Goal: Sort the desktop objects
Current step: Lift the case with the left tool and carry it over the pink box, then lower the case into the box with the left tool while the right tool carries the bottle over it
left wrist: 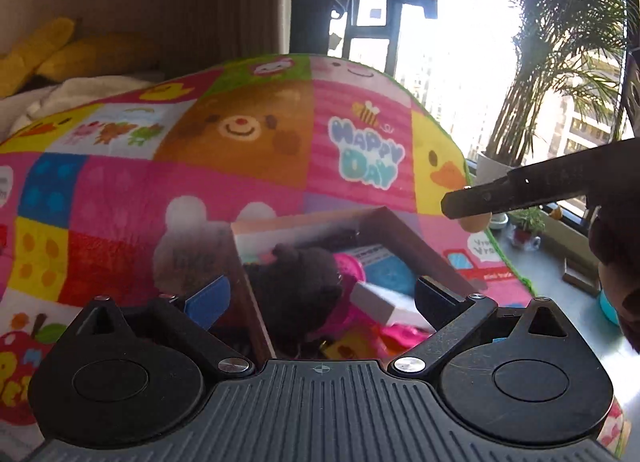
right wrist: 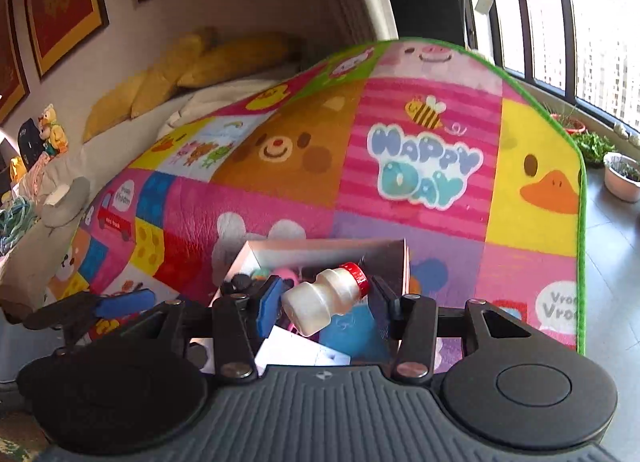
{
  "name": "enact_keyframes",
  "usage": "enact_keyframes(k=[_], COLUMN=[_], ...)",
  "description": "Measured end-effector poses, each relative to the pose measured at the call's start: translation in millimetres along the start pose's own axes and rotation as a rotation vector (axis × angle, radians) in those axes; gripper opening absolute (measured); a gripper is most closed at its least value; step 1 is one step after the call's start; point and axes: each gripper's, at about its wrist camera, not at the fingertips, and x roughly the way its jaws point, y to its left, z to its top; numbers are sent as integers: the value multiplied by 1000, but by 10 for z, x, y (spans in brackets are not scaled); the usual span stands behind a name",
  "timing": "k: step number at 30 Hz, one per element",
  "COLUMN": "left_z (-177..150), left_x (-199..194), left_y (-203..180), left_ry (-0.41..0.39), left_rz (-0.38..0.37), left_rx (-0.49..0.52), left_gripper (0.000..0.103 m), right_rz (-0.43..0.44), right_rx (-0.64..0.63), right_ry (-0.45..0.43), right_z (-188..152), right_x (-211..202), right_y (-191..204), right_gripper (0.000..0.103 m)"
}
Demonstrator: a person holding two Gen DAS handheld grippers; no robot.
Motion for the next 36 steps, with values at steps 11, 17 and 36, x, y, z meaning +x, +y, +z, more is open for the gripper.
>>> enact_keyframes(k=[11,17,36], left_z=[-419,-483,-419], left_x=[-86,-126,-117], left_y=[-108,-115,209], left_ry=[45,48,23], left_rz=[36,22,29], left_rx=[57,37,-135], left_gripper=[103,103,103], right_rz=[35,16,-166], right_rx=[-31,-36,-84], right_ry=[151,133,2], right_z=[-219,-161,267], right_x=[445,477,964], right_y=[222,295,461], right_gripper=[43,27,8])
